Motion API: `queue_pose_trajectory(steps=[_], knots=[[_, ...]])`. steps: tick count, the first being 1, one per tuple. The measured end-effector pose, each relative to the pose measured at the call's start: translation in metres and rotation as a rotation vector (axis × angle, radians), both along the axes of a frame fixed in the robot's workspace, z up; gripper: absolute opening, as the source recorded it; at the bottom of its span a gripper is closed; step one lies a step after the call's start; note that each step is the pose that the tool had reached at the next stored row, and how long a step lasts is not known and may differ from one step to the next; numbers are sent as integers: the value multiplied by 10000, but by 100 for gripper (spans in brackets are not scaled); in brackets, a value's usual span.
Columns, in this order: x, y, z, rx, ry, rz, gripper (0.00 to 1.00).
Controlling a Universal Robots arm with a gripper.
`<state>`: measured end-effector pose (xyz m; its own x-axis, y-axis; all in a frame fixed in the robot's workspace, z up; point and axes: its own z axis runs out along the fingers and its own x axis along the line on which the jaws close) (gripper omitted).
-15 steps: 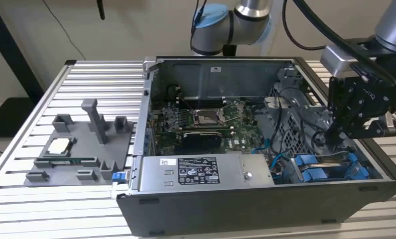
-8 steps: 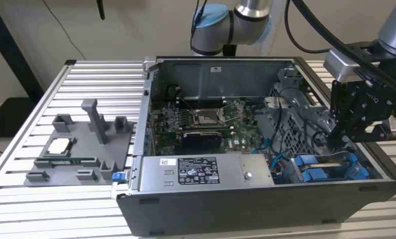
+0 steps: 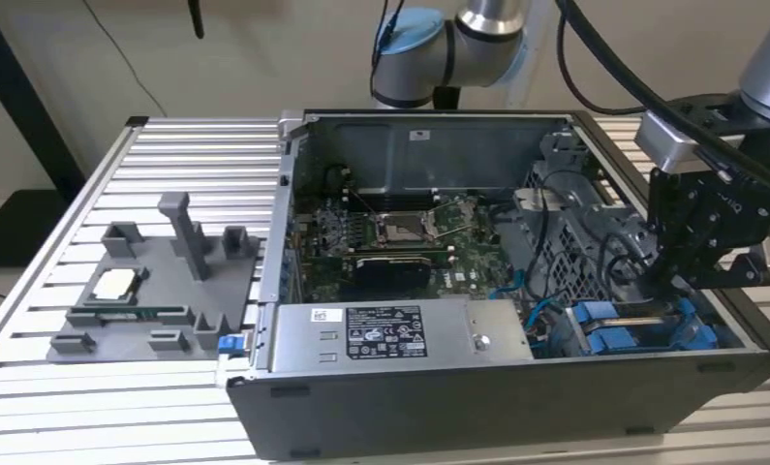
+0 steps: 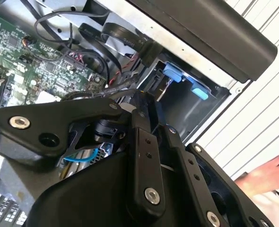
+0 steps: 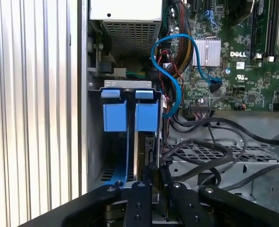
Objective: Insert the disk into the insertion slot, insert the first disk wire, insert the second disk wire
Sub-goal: 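Insert the first disk wire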
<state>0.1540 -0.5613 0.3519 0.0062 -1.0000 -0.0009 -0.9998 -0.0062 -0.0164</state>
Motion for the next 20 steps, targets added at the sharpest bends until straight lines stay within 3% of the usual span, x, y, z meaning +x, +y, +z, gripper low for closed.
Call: queue_pose_trajectory(steps=[20], knots=[[47, -1, -100, -14, 0, -8, 19]])
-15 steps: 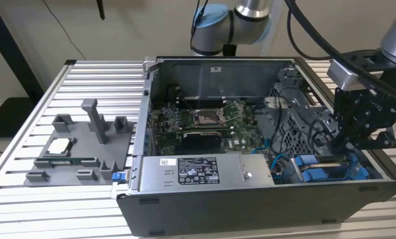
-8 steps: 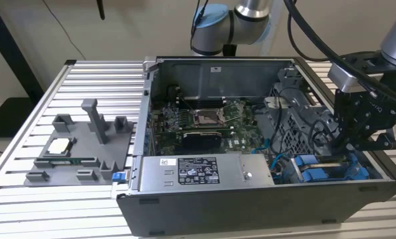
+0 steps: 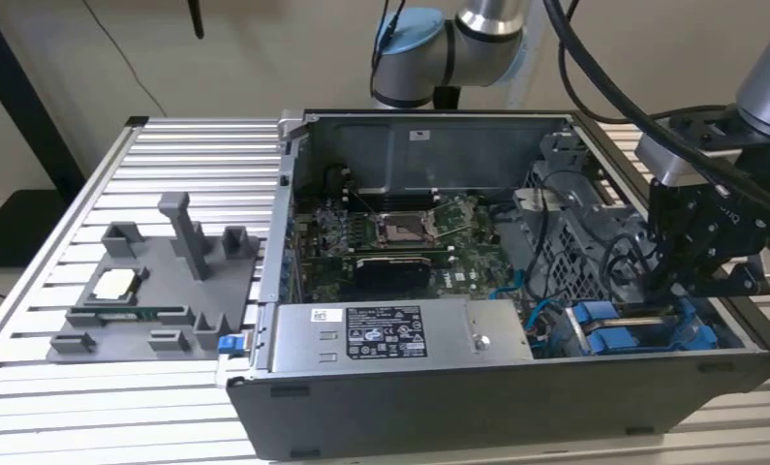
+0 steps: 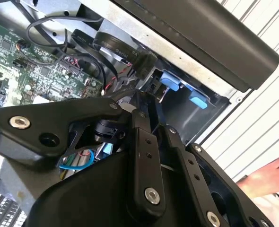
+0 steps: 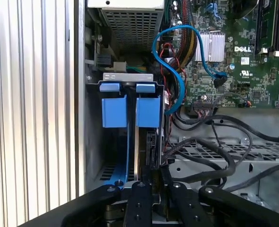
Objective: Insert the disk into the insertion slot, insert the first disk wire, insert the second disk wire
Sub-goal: 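Insert the first disk wire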
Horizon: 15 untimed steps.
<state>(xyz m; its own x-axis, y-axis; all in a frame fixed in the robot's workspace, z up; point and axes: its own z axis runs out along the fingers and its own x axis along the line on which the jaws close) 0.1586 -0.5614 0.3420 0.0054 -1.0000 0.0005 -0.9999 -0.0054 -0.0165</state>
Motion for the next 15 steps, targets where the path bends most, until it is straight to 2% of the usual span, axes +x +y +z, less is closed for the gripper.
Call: queue_pose_trajectory(steps=[10, 15], knots=[[8, 0, -35, -2, 0, -36, 19], [9, 0, -79, -9, 0, -86, 19]])
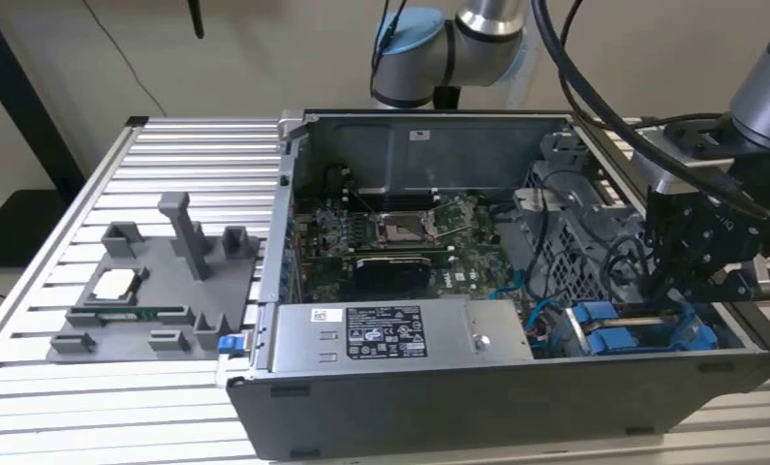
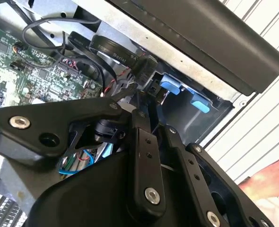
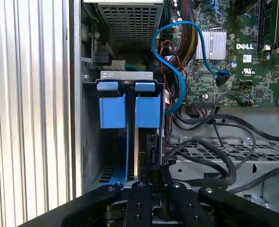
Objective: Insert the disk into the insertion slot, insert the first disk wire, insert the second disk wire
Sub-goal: 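Insert the first disk wire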
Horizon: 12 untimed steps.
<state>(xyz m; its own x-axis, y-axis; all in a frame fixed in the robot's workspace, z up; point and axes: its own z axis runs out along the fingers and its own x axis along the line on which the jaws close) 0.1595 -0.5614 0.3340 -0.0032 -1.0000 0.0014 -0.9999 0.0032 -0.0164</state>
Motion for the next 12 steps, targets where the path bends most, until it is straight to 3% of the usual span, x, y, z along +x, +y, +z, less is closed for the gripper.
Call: queue_pose_trajectory(steps=[5, 12], knots=[[1, 0, 2, 9, 29, -6, 27], [0, 0, 195, 9, 153, -7, 27]])
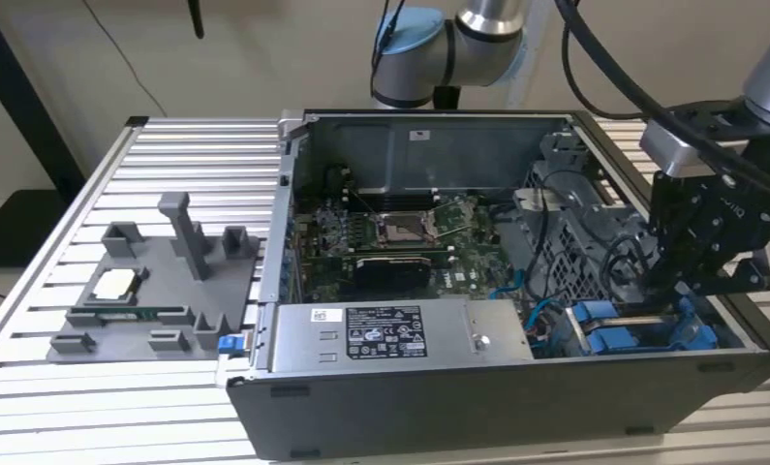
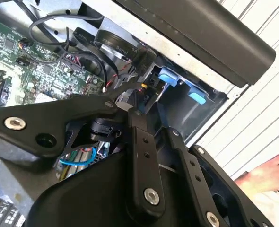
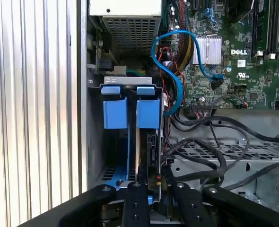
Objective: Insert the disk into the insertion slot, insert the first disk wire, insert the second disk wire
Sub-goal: 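Insert the first disk wire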
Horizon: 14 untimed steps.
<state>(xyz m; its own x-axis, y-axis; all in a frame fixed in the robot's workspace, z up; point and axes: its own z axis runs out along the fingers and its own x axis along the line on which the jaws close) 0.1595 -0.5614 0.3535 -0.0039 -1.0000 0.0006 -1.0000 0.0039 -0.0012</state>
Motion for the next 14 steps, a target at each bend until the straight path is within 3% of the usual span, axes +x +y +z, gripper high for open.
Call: queue_pose_trajectory(steps=[6, 9, 14], knots=[[0, 0, 189, -1, 63, 0, 27], [31, 0, 215, 1, 96, 0, 27], [141, 1, 244, -1, 226, 0, 27]])
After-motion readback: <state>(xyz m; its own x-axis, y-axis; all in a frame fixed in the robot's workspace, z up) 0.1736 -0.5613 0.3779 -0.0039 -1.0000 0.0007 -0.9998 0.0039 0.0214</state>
